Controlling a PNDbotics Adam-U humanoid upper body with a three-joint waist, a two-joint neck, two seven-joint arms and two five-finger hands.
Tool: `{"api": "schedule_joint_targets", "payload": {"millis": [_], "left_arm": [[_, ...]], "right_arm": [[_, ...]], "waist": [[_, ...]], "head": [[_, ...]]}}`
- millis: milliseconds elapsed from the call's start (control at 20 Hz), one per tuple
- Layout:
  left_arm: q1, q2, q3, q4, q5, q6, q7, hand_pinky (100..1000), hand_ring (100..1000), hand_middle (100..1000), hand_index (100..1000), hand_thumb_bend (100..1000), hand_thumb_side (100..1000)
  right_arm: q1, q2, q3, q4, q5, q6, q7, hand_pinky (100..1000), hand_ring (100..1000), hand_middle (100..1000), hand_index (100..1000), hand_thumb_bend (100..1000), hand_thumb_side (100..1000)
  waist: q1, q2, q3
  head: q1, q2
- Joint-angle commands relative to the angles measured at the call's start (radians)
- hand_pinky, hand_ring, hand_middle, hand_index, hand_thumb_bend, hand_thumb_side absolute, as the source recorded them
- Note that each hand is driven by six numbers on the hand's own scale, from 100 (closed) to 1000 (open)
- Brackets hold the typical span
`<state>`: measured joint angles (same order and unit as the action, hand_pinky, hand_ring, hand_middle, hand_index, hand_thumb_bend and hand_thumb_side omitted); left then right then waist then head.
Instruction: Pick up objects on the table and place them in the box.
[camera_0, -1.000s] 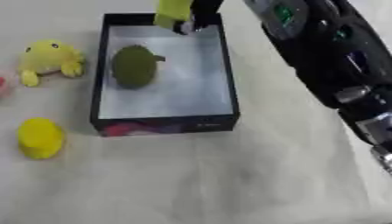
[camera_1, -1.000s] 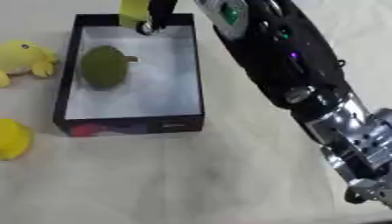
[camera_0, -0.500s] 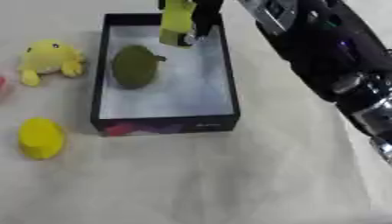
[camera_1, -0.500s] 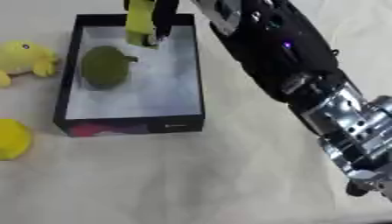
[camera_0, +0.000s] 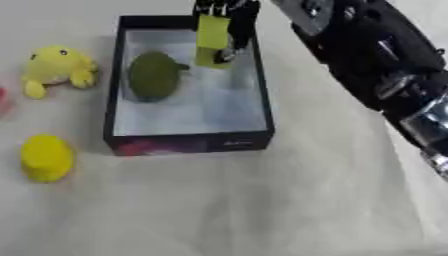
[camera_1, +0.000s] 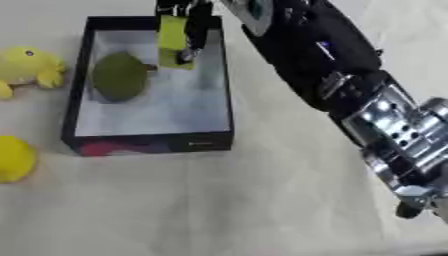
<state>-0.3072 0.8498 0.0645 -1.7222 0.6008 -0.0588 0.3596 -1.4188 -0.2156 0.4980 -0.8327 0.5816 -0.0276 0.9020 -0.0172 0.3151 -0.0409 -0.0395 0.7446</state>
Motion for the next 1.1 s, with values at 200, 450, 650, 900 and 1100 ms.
{"api": "schedule_joint_targets", "payload": {"millis": [200, 450, 650, 900, 1100], "left_arm": [[-0.01, 0.02, 0.009, -0.01, -0.003, 0.003, -0.002, 744, 872, 873, 899, 808, 699], [-0.01, 0.019, 0.008, -0.009, -0.003, 0.004, -0.003, 744, 872, 873, 899, 807, 700], [-0.01, 0.019, 0.008, -0.009, -0.002, 0.003, -0.003, 744, 872, 873, 899, 808, 700], [-0.012, 0.019, 0.008, -0.01, -0.002, 0.004, -0.004, 744, 872, 873, 899, 807, 699], [-0.011, 0.018, 0.008, -0.009, -0.003, 0.005, -0.004, 743, 873, 873, 899, 806, 700]], "right_arm": [[-0.043, 0.002, 0.012, 0.025, 0.006, -0.038, 0.005, 816, 806, 777, 856, 518, 153], [-0.048, 0.003, 0.012, 0.054, 0.072, -0.099, 0.005, 866, 849, 819, 897, 659, 229], [-0.05, 0.005, -0.004, 0.076, 0.111, -0.134, 0.005, 894, 872, 841, 918, 677, 249], [-0.053, 0.008, -0.012, 0.092, 0.148, -0.178, 0.005, 904, 886, 856, 948, 690, 274], [-0.045, -0.011, -0.037, 0.061, 0.152, -0.163, -0.01, 894, 878, 847, 940, 667, 284]], "waist": [[0.009, -0.031, 0.001], [0.009, -0.032, 0.0], [0.011, -0.032, 0.0], [0.011, -0.031, 0.0], [0.012, -0.031, -0.001]], "head": [[-0.001, -0.011], [-0.001, -0.011], [-0.002, -0.012], [-0.004, -0.011], [-0.002, -0.01]]}}
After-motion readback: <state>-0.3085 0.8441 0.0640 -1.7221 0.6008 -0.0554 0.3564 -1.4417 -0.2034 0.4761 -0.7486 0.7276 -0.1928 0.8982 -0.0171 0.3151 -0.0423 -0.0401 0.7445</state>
